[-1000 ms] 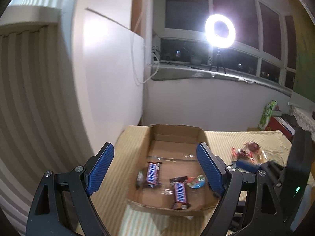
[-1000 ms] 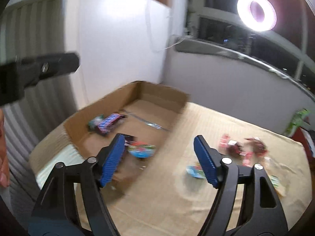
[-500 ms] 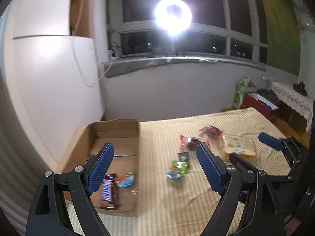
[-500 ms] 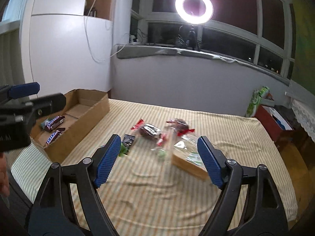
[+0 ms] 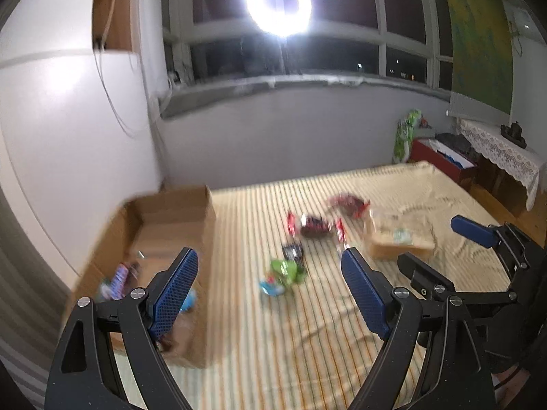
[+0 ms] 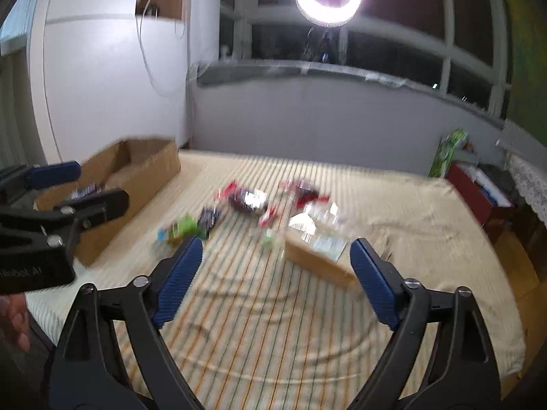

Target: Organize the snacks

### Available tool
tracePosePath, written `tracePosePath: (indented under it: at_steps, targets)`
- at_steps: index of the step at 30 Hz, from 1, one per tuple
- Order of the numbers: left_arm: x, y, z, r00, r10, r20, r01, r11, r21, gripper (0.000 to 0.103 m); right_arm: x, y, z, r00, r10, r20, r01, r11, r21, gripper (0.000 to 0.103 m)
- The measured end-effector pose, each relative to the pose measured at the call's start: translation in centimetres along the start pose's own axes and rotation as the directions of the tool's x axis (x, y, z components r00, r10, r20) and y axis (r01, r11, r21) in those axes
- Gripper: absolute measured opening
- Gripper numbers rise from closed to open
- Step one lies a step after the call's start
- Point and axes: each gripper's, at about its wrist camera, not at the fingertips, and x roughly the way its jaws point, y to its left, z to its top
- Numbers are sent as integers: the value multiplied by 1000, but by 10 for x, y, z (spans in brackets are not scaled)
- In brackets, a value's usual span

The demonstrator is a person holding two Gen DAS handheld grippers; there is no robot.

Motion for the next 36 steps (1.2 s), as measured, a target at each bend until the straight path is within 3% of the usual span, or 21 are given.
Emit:
tracePosePath:
  at_steps: [3,7,12,15,19,23,25,26,29,32,36]
  targets:
    - [26,-1,-19,994,-47,-94,45,999,-28,86,22,2,-18,995,33,-92,-33,999,-5,91]
    - [55,7,-45,969,-146,-197,123,985,-125,86,38,1,-30,985,79,-151,-80,997,-2,91]
    - [72,9,-50,955,-217,-202,188,970,-153,84,56,-9,-25,970,171,-172,-163,985,59,88]
    - [85,19,-45,949,-248,-194,206,956,-211,82,66,-20,-15,964,203,-173,-188,977,98,80]
    - [99,35,-35,948,-250,-196,191,942,-276,81,80,-24,5,947,265,-180,-246,962,119,74]
    - [103,32,-25,954,-225,-198,178,956,-231,79,91,-16,28,929,324,-177,-308,945,113,72]
    - [105,30,-23,958,-204,-200,164,965,-203,72,97,-11,38,919,349,-184,-334,937,105,71]
    - [107,32,-23,956,-210,-204,168,964,-208,66,100,-8,42,915,355,-190,-342,935,96,71]
    - [110,38,-23,949,-238,-204,191,955,-227,60,112,1,49,891,394,-225,-388,919,70,65]
    - [111,38,-23,943,-262,-207,217,951,-219,42,119,3,51,893,384,-235,-380,923,62,61]
    - [120,34,-23,935,-263,-236,217,954,-206,37,115,-1,47,894,390,-221,-383,921,75,61]
